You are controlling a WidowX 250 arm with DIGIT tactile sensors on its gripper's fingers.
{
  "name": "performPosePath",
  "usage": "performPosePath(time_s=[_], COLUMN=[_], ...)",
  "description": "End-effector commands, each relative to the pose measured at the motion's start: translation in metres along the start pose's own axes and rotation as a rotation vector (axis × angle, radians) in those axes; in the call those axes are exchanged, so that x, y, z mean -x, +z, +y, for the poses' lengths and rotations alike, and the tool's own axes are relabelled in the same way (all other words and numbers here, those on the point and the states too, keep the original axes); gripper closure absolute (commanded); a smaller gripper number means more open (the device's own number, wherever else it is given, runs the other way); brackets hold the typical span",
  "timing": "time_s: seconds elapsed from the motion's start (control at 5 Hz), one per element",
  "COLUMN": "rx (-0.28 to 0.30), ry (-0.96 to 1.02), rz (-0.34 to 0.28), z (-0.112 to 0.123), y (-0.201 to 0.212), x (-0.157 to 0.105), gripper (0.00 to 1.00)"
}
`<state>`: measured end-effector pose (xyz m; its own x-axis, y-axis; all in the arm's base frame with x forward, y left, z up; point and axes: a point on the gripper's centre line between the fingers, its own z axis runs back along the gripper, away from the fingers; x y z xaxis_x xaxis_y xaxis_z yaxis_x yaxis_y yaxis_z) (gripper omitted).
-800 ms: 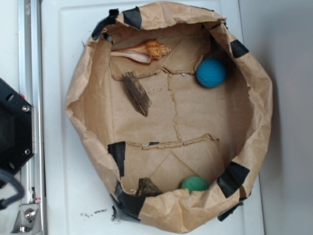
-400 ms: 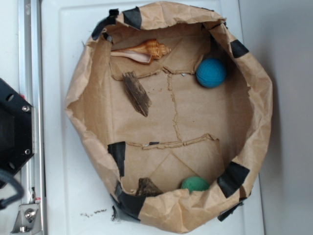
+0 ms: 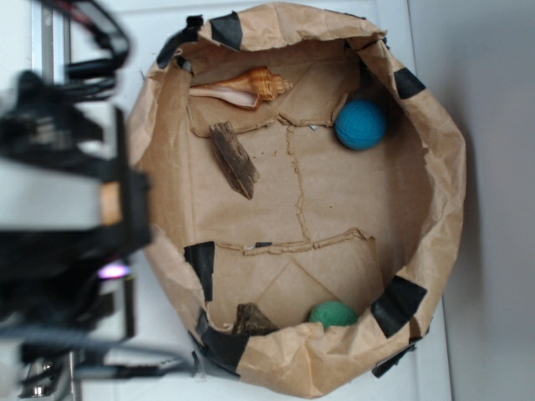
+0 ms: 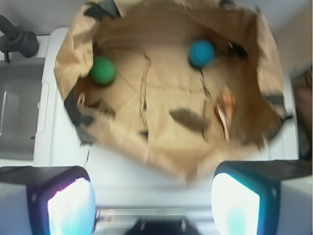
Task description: Grab the blue ball.
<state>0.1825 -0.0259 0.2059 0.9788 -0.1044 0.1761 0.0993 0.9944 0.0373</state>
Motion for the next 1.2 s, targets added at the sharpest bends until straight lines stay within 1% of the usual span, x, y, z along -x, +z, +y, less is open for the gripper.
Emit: performPosePath(time_s=[0.0,0.2,0.4,0.6,0.8,1.0], rx=[-0.008,0.044,0.06,0.069,0.035,0.055], ry=[-0.102,-0.187,-0.195,-0.232,-0.281,-0.277], rz=[-0.084,-0.111,-0.082,-0.041,-0.005,0.011], z=[0.018,0.036,0.041,0.027,0.01,0.015], y=[-0.028,-0.049,-0.067,-0.098,-0.124,-0.14], x=[-0.018,-0.034,-0.039,-0.053,-0.066,-0.077], gripper=[0.0,0.0,0.0,0.0,0.0,0.0])
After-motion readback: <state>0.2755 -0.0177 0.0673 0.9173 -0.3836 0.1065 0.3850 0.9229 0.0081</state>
